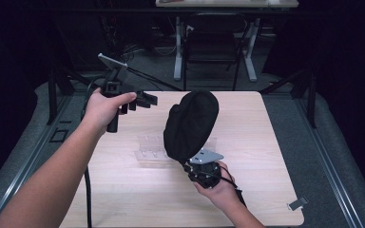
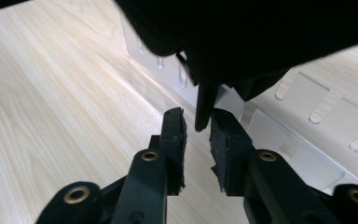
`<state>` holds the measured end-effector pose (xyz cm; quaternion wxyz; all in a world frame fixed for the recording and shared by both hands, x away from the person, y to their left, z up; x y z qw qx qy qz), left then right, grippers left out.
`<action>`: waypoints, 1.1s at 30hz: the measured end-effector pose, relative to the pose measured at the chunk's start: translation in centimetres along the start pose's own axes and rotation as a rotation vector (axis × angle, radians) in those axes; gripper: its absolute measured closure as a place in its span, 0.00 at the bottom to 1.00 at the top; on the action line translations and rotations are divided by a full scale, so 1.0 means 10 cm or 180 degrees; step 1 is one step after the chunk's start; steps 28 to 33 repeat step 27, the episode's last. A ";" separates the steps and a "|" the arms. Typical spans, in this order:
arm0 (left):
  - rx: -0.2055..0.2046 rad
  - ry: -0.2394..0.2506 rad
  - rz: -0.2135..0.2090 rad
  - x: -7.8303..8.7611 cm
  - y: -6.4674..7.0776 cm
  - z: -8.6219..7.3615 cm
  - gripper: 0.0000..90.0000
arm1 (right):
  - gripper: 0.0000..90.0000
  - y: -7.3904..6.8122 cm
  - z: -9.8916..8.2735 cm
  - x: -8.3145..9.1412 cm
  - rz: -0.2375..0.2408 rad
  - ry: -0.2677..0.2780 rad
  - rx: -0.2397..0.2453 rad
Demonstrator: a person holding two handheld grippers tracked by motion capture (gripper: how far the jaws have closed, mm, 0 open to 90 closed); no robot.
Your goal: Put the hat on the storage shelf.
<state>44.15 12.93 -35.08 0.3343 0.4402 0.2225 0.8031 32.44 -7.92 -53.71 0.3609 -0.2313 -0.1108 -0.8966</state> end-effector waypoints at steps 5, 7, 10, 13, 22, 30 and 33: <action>-0.0026 -0.0051 0.0133 0.03 -0.19 -0.08 0.65 | 0.79 -0.01 -0.05 0.05 0.0033 -0.0020 0.0019; -0.0033 -0.0016 0.0209 0.04 -0.26 -0.11 0.64 | 0.77 0.03 -0.09 0.07 0.0027 -0.0053 0.0005; -0.0028 -0.0025 0.0253 0.06 -0.36 -0.17 0.62 | 0.73 0.09 -0.15 0.09 -0.0011 -0.0098 -0.0060; -0.0063 -0.0021 0.0351 0.07 -0.48 -0.22 0.61 | 0.68 0.15 -0.22 0.13 -0.0036 -0.0160 -0.0124; -0.0159 0.0001 0.0607 0.07 -0.81 -0.38 0.51 | 0.57 0.35 -0.37 0.29 -0.0190 -0.0234 -0.0210; -0.0253 -0.0033 0.0769 0.09 -0.99 -0.49 0.51 | 0.55 0.47 -0.44 0.39 -0.0283 -0.0210 -0.0269; -0.0253 -0.0033 0.0769 0.09 -0.99 -0.49 0.51 | 0.55 0.47 -0.44 0.39 -0.0283 -0.0210 -0.0269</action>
Point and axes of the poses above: each handheld gripper's, and its own axes: x roughly backward along the jaws, z roughly out of its top, y roughly to its right, the point moved 5 cm from there along -x, roughly forward along the jaws, and after that the axes turned 7 degrees about y, right-handed, at the moved point
